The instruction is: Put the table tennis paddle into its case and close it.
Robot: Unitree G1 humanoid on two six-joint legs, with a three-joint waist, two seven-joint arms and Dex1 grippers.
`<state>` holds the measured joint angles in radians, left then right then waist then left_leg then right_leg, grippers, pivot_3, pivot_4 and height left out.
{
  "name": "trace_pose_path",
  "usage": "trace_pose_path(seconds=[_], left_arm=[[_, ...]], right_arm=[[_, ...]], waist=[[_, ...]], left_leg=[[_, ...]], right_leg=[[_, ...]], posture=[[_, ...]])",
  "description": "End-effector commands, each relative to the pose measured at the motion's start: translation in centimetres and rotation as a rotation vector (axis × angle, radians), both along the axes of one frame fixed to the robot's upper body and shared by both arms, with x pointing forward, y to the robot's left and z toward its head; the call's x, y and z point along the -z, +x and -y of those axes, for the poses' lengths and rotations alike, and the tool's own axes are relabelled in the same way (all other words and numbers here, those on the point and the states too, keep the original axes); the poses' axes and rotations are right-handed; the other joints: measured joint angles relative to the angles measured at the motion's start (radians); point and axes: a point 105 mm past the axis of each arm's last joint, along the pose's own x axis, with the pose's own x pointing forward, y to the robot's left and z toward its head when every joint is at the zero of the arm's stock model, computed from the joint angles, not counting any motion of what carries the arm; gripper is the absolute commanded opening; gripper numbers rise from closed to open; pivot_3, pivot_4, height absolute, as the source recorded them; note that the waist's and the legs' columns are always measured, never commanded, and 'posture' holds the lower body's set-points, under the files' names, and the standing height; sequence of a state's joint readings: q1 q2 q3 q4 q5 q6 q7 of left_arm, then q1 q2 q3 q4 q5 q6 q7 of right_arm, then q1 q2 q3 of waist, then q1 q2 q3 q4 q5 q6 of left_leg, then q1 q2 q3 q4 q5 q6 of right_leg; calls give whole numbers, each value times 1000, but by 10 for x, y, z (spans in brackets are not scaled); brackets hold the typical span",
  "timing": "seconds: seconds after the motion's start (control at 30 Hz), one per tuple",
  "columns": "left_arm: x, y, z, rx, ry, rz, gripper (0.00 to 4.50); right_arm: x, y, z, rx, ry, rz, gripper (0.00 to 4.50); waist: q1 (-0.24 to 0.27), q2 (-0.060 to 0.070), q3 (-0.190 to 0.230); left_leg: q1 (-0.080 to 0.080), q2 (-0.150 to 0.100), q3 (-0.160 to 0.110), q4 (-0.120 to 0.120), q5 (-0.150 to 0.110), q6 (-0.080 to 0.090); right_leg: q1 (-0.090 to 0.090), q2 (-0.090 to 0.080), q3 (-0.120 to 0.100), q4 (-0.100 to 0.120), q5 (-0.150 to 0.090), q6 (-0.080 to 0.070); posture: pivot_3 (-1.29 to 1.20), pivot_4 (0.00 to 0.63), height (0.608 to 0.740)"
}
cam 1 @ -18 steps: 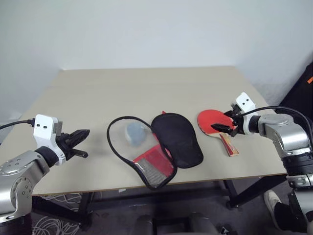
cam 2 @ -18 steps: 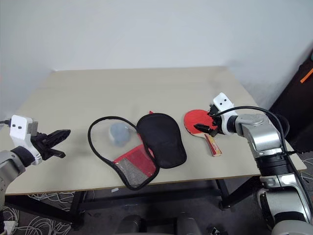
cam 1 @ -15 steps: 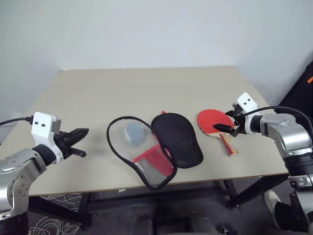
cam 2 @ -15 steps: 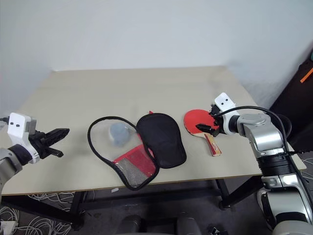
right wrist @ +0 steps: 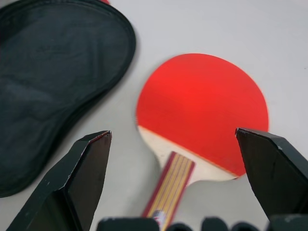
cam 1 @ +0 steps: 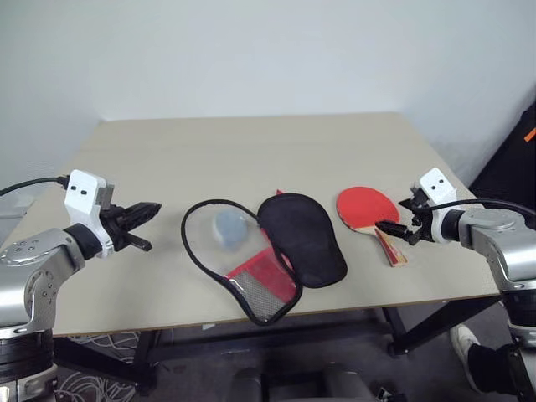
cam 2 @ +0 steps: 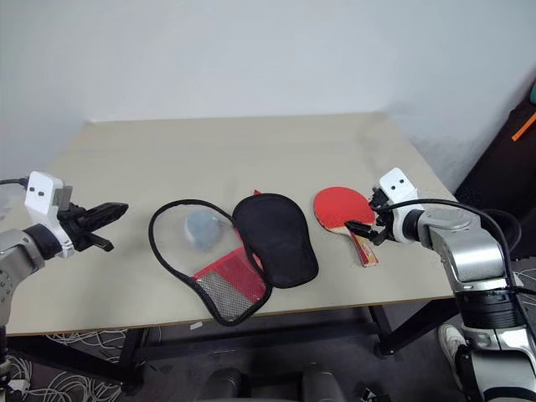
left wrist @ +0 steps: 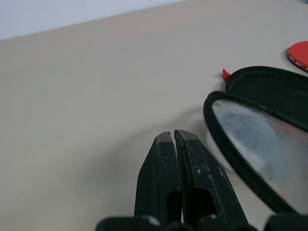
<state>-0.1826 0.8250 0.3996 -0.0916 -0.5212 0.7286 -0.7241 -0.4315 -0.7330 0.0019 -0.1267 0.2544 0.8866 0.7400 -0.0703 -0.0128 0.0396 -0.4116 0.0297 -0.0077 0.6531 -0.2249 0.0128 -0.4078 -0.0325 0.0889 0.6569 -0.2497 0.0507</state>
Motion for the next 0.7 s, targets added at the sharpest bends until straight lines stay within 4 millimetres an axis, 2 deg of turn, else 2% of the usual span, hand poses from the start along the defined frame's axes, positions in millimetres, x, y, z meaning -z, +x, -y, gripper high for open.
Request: trace_pose_path(seconds=[0.03, 0.3, 0.47, 0.7], left_arm=[[-15, 6, -2, 27, 39, 49, 0], [-21, 15, -12, 77, 47, 49, 0], [-25, 13, -15, 114, 63, 56, 0], [-27, 9, -6, 172, 70, 47, 0]], right_arm=[[-12, -3, -4, 57, 18, 48, 4458], [5, -7, -12, 214, 36, 2, 4458], [25, -5, -5, 305, 26, -56, 4458], [56, 1, 1, 358, 16, -123, 4458]], waist=[[1, 0, 0], [-1, 0, 0], [0, 0, 0], [-1, 0, 0]], left_leg=[[0, 0, 0, 0, 0, 0], [0, 0, 0, 0, 0, 0], [0, 0, 0, 0, 0, 0], [0, 0, 0, 0, 0, 0]], right_leg=[[0, 0, -1, 0, 0, 0], [0, 0, 0, 0, 0, 0], [0, 0, 0, 0, 0, 0], [0, 0, 0, 0, 0, 0]], posture=[[0, 0, 740], [0, 0, 740], [0, 0, 740], [0, 0, 740]])
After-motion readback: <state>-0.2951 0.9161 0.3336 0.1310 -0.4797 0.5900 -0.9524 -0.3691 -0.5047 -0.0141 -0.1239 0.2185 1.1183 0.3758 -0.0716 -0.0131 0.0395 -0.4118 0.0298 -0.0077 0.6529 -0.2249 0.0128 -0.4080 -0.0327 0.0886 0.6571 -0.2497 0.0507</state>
